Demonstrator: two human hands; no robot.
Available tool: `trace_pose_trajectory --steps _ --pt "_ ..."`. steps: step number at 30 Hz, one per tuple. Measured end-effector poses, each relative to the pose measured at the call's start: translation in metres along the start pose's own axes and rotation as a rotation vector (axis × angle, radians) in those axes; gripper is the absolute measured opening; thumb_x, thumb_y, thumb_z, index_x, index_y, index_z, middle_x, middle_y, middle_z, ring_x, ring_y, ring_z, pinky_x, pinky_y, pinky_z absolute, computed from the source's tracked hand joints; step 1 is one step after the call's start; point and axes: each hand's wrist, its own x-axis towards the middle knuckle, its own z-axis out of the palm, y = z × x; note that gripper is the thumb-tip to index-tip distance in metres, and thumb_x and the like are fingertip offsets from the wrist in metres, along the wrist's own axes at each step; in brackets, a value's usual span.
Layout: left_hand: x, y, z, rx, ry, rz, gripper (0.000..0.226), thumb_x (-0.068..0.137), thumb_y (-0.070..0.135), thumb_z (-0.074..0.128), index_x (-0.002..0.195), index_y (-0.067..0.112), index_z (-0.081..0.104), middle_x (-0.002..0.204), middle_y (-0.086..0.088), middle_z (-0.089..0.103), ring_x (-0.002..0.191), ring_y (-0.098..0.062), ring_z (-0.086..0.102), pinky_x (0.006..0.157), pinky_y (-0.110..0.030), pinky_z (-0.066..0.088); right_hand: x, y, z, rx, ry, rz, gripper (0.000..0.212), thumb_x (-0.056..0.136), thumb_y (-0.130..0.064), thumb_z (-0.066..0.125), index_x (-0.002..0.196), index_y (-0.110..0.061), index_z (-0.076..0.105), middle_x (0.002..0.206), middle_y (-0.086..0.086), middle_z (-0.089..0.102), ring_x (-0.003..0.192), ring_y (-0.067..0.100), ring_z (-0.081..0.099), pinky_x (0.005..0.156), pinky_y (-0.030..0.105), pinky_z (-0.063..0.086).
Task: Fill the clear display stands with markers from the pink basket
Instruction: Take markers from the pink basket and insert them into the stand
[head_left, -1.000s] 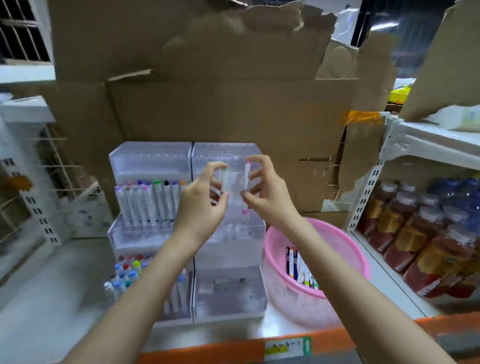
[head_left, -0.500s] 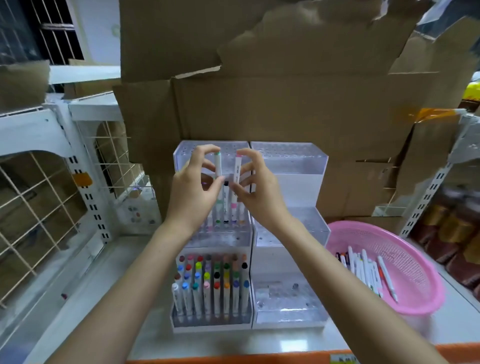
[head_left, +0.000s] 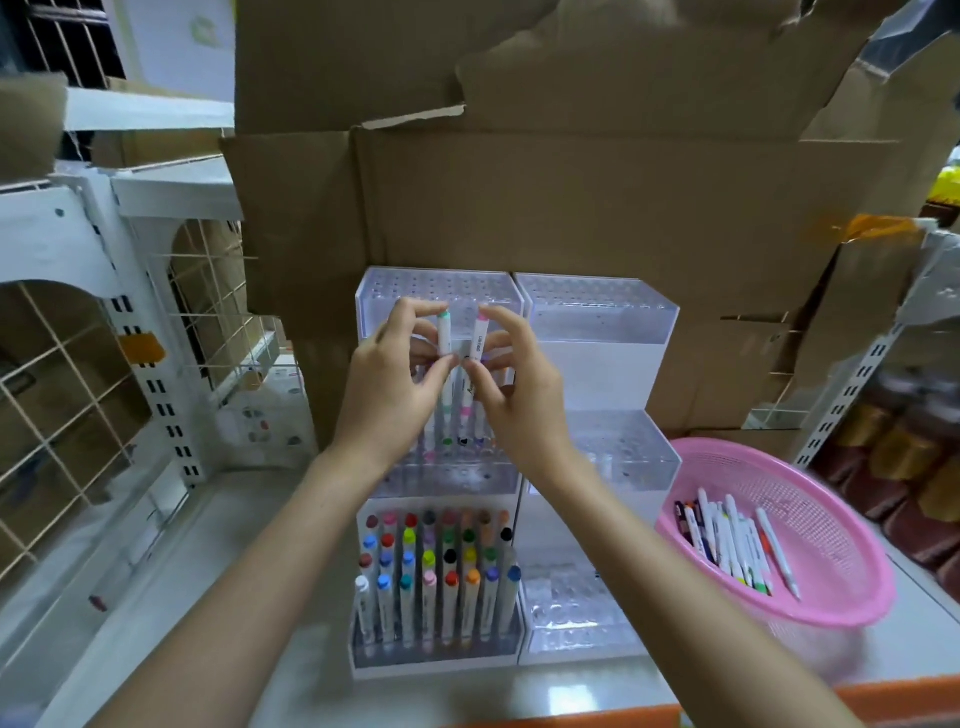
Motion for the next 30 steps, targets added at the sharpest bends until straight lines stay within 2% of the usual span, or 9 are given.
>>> trace_pose_trajectory --steps 3,7,14,16,20,23,27,30 --pt "-0.0032 -0.0051 0.0011 0.008 -0.009 -0.001 0.036 0.081 0.006 0.073 0.112 0.01 0.054 0.088 0.006 0.06 0.076 0.001 0.06 0.071 -0.001 0.044 -0.0042 0.0003 0.0018 0.003 0.018 -0.008 0.04 0.091 -0.01 0.063 0.129 -0.017 0.051 0.088 -0.013 0.053 0.077 0.002 0.058 0.059 0.008 0.042" --pt "-0.0075 -0.0078 0.0043 0.055 -0.055 0.014 0.034 0.082 0.006 0.072 0.111 0.01 0.055 0.089 0.006 0.061 0.079 -0.003 0.059 0.072 0.002 0.041 -0.0046 0.0021 0.0024 -0.006 0.008 -0.013 0.042 0.09 -0.008 0.064 0.129 -0.017 0.051 0.086 -0.019 0.051 0.071 0.01 0.059 0.055 0.009 0.042" --pt "-0.0076 -0.0103 0.0059 0.101 -0.047 0.027 0.033 0.082 0.006 0.071 0.11 0.009 0.055 0.09 -0.001 0.065 0.079 -0.007 0.059 0.069 0.002 0.04 -0.0068 0.0067 0.0042 -0.04 -0.011 -0.031 0.044 0.091 -0.009 0.062 0.129 -0.024 0.046 0.088 -0.023 0.049 0.069 -0.001 0.057 0.057 0.006 0.041" --pt "-0.0085 -0.0098 0.0059 0.154 -0.049 0.05 0.031 0.082 0.007 0.071 0.109 0.008 0.055 0.091 -0.003 0.065 0.078 -0.01 0.061 0.066 -0.003 0.041 -0.0065 0.0066 0.0036 -0.045 -0.014 -0.031 0.045 0.09 -0.007 0.063 0.127 -0.027 0.044 0.087 -0.023 0.049 0.068 -0.002 0.057 0.057 0.006 0.042" --pt "-0.0067 -0.0101 0.0037 0.254 -0.052 0.073 0.029 0.083 0.012 0.07 0.105 0.01 0.052 0.088 -0.006 0.065 0.075 -0.018 0.063 0.061 -0.022 0.046 -0.0066 0.0064 0.0035 -0.056 -0.018 -0.05 0.047 0.091 -0.007 0.062 0.126 -0.03 0.041 0.086 -0.023 0.048 0.066 0.001 0.057 0.055 0.008 0.043" --pt "-0.0044 -0.0096 0.0022 0.207 -0.036 0.024 0.029 0.082 0.014 0.072 0.103 0.013 0.051 0.086 -0.003 0.067 0.077 -0.016 0.064 0.064 -0.024 0.05 -0.0066 0.0069 0.0032 -0.057 -0.016 -0.053 0.047 0.091 -0.007 0.062 0.126 -0.03 0.041 0.086 -0.022 0.048 0.067 0.004 0.058 0.055 0.01 0.046" --pt "-0.0051 -0.0067 0.0024 0.198 -0.06 0.05 0.029 0.081 0.012 0.072 0.104 0.013 0.054 0.085 -0.002 0.067 0.078 -0.014 0.063 0.067 -0.023 0.049 -0.0063 0.0083 0.003 -0.052 -0.014 -0.062 0.047 0.09 -0.006 0.063 0.126 -0.028 0.041 0.085 -0.022 0.049 0.068 -0.002 0.057 0.056 0.008 0.045" --pt "-0.007 -0.0086 0.0053 0.234 -0.101 0.07 0.028 0.081 0.012 0.072 0.102 0.014 0.055 0.083 0.0 0.066 0.079 -0.018 0.063 0.073 -0.034 0.052 -0.0066 0.0092 0.003 -0.047 -0.013 -0.068 0.047 0.09 -0.005 0.062 0.127 -0.025 0.042 0.086 -0.023 0.05 0.07 -0.004 0.057 0.058 0.007 0.044"
